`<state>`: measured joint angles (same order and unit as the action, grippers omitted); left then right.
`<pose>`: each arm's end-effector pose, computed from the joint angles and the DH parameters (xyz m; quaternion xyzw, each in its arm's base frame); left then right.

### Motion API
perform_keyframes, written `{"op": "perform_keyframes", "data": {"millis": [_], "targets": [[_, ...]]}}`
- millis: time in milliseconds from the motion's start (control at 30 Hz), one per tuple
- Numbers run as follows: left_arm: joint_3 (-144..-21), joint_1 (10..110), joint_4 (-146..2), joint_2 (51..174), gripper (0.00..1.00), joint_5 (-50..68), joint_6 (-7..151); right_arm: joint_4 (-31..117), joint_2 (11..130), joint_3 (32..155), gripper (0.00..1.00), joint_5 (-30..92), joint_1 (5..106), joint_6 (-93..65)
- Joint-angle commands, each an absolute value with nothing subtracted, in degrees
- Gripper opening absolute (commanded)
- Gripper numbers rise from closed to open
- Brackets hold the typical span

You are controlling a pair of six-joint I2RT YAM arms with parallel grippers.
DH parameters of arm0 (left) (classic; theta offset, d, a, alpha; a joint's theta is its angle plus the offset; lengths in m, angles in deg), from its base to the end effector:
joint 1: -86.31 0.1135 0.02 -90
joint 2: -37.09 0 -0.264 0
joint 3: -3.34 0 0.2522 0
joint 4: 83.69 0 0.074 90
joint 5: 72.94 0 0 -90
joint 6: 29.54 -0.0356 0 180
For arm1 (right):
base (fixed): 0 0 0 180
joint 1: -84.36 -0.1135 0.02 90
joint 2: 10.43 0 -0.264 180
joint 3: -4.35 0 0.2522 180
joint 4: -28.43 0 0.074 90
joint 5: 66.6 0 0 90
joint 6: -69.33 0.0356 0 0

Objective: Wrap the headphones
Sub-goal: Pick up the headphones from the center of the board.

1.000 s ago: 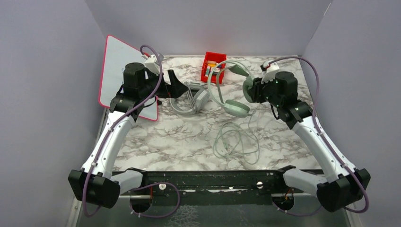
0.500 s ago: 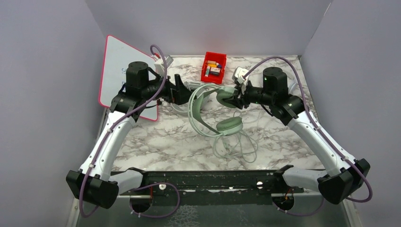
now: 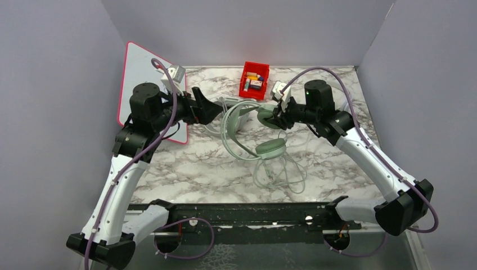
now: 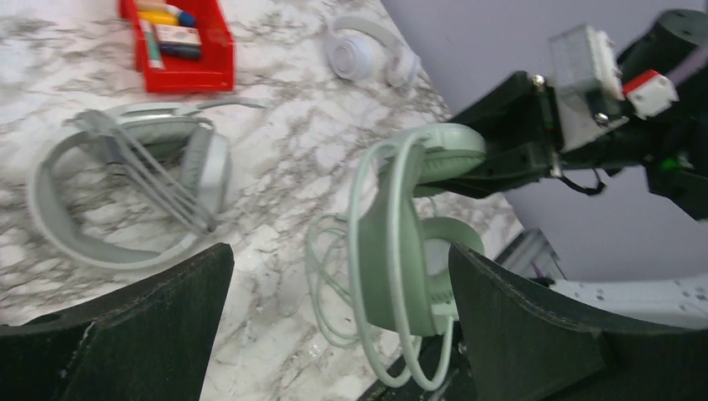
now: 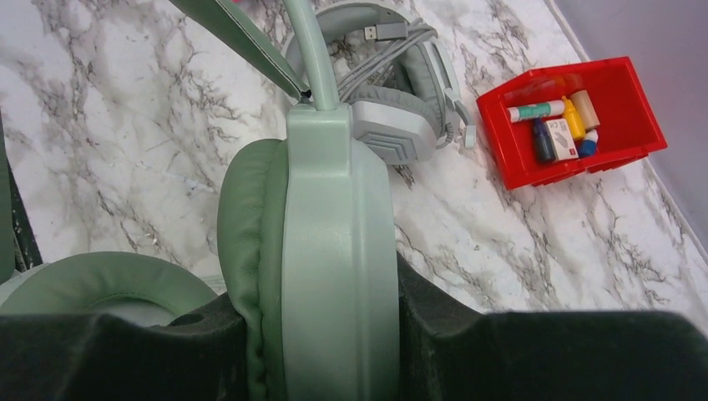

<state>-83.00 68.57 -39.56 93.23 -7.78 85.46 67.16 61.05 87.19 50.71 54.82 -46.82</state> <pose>0.1803 -0.0734 0.4340 0.0836 0.7760 -0.3770 0.4986 0.2331 0.1509 0.3649 -0.4963 0.6767 0.2165 0.4989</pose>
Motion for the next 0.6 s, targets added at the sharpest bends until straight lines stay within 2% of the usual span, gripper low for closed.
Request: {"op": "perform_keyframes", "data": {"millis": [0,167,300,433,567], "targets": [[-80.4,68.1,-45.4,96.7,0.98,-23.3,88.9,65.9,60.8,89.0,0.0,50.1,54.4,-46.8],[-76.4,65.4,-45.3,98.9,0.98,-26.9,88.2,65.5,61.6,89.2,0.0,50.6,54.5,-46.7],[-75.7,63.0,-45.7,99.3,0.95,-27.6,87.9,65.8,62.7,89.4,0.0,50.5,54.4,-46.7],[-74.9,61.6,-47.1,101.1,0.97,-30.2,89.5,65.3,63.2,89.3,0.0,51.4,54.4,-46.3],[-74.3,59.2,-48.2,101.7,0.97,-28.1,90.8,65.1,63.6,89.4,0.0,51.2,54.4,-46.1]]}}
